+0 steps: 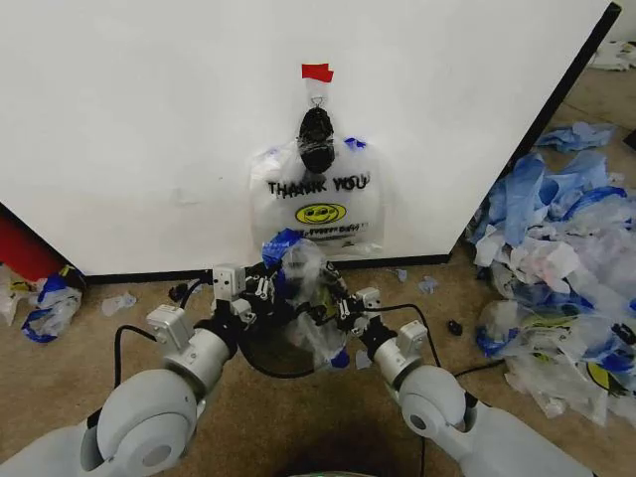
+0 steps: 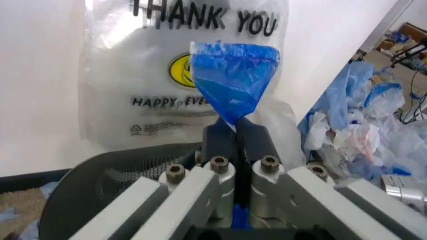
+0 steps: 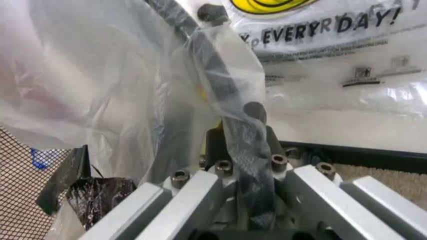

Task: Pick up the garbage bag from the wall and place it over the trash bin.

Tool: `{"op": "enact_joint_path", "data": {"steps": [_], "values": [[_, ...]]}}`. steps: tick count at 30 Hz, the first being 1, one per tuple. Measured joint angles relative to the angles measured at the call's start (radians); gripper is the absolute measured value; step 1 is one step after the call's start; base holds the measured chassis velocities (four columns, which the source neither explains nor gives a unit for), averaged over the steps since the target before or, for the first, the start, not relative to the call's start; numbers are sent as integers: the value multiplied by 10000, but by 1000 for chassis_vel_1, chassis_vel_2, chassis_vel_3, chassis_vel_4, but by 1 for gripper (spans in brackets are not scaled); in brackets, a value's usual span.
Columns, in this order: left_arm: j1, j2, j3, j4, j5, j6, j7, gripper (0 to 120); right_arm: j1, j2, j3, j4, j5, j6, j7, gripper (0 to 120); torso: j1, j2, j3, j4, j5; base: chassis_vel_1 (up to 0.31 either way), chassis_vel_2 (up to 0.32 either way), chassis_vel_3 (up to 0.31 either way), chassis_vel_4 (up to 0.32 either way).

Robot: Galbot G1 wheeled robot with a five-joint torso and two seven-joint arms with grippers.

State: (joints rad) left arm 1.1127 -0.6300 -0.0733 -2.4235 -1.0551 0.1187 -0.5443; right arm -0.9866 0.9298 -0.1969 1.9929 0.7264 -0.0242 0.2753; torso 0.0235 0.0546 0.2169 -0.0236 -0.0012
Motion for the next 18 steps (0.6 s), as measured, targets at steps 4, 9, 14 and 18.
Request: {"op": "enact_joint_path", "data": {"steps": [4,9,14,18], "values": [[-28,276,-99,-46,-10,3,-60,0,-111,-36,46,10,-5,58,-78,0,0,0,0,0,-1,0,0,0,0],[-156,753,-366,-85,-177,9,-130,0,-184,-80,165,10,99,118,-110,0,0,0,0,0,0,0,0,0,0],[-251,1123,-519,-87,-304,9,-198,0,-238,-87,366,10,270,167,-135,0,0,0,0,1,0,0,0,0,0],[-341,1317,-558,35,-353,7,-210,0,-437,-169,663,79,454,225,-226,0,0,0,0,0,0,0,0,0,0]]}}
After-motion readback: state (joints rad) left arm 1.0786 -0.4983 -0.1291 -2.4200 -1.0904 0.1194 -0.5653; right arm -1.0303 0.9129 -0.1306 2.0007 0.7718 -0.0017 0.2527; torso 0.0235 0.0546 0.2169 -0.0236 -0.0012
